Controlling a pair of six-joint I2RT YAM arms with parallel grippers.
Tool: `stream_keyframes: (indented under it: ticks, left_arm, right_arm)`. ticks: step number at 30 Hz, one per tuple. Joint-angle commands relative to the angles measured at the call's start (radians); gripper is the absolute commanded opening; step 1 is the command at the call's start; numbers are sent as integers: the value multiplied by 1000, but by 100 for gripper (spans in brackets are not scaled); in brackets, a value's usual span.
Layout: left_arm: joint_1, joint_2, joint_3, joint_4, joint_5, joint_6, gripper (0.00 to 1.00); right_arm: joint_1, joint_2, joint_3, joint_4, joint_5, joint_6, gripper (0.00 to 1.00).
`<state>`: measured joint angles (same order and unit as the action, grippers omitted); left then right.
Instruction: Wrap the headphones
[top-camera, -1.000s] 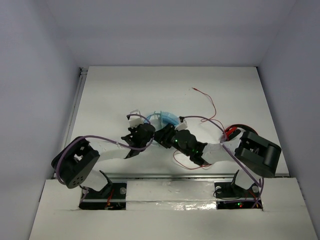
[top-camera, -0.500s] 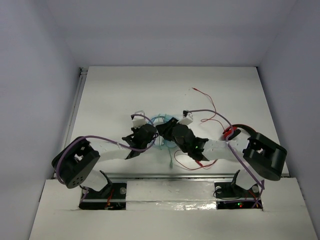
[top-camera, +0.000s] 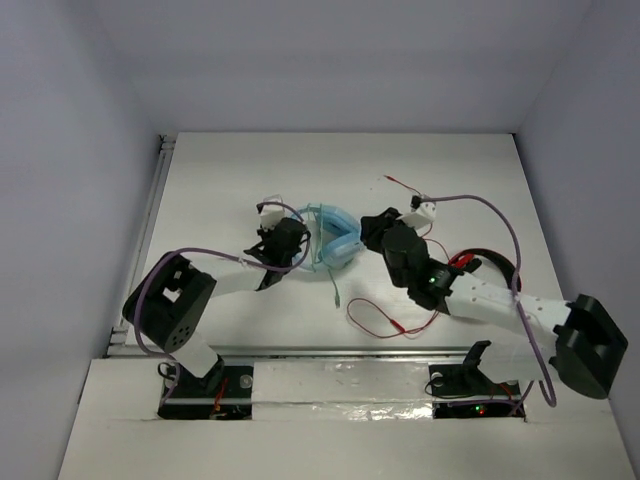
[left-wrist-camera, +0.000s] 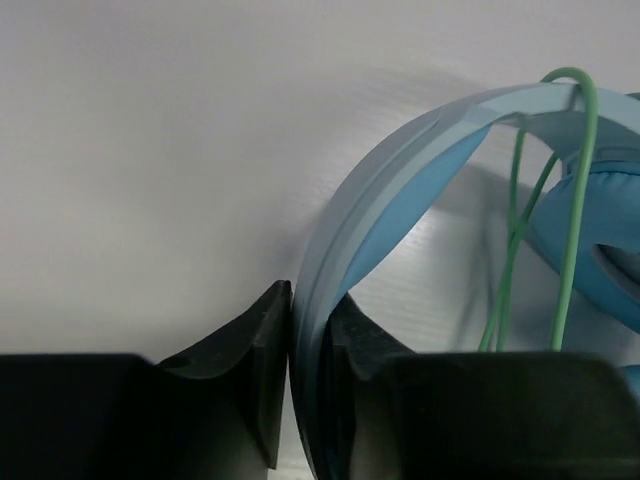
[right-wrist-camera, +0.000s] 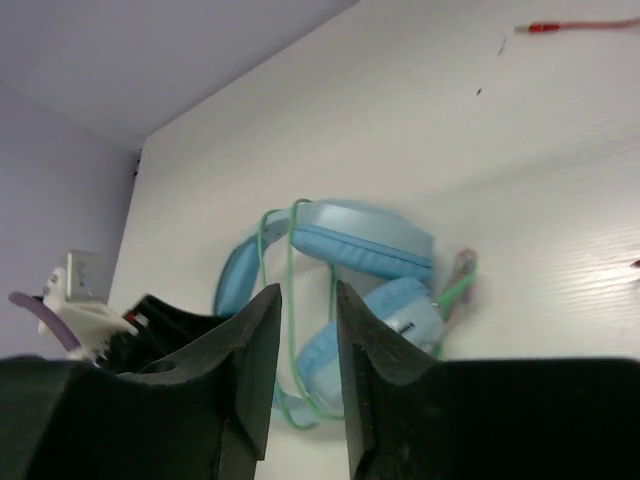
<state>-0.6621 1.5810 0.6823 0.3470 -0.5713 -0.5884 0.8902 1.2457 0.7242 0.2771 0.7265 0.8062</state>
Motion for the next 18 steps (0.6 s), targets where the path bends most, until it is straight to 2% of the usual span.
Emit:
stream_keyframes:
  ticks: [1, 2, 3, 4, 5, 7, 9, 10, 12, 15, 18]
  left_arm:
    - [53, -24, 62, 95, 33, 32, 22]
    - [64, -33, 66, 90, 37, 33, 38]
    - [64, -56, 71, 86, 42, 42, 46]
    - [64, -70, 79, 83, 47, 47, 54]
    - [64, -85, 82, 80, 50, 48, 65]
    - [64, -134, 92, 57, 62, 47, 74]
    - [64, -188, 102, 21, 67, 47, 86]
    - [64, -214, 108, 6, 79, 39, 86]
    - [64, -277, 108, -25, 100, 38, 87]
    - [55, -473, 103, -60, 152, 35, 88]
    - [45, -596, 85, -106, 191, 13, 93]
  right_arm:
    - [-14, -103, 7, -90, 62, -119, 37]
    - [-14, -150, 1, -102, 57, -131, 41]
    - [-23, -173, -2, -125, 53, -154, 47]
    - [-23, -196, -5, -136, 47, -163, 56]
    - [-23, -218, -5, -145, 36, -176, 61]
    - [-23, -276, 7, -194, 30, -193, 73]
    - [-23, -325, 43, -252, 37, -208, 79]
    - [-23, -342, 56, -268, 40, -217, 85]
    - [-23, -380, 101, -333, 53, -228, 88]
    - [-23, -471, 147, -377, 60, -271, 90]
    - [-23, -574, 165, -404, 79, -303, 99]
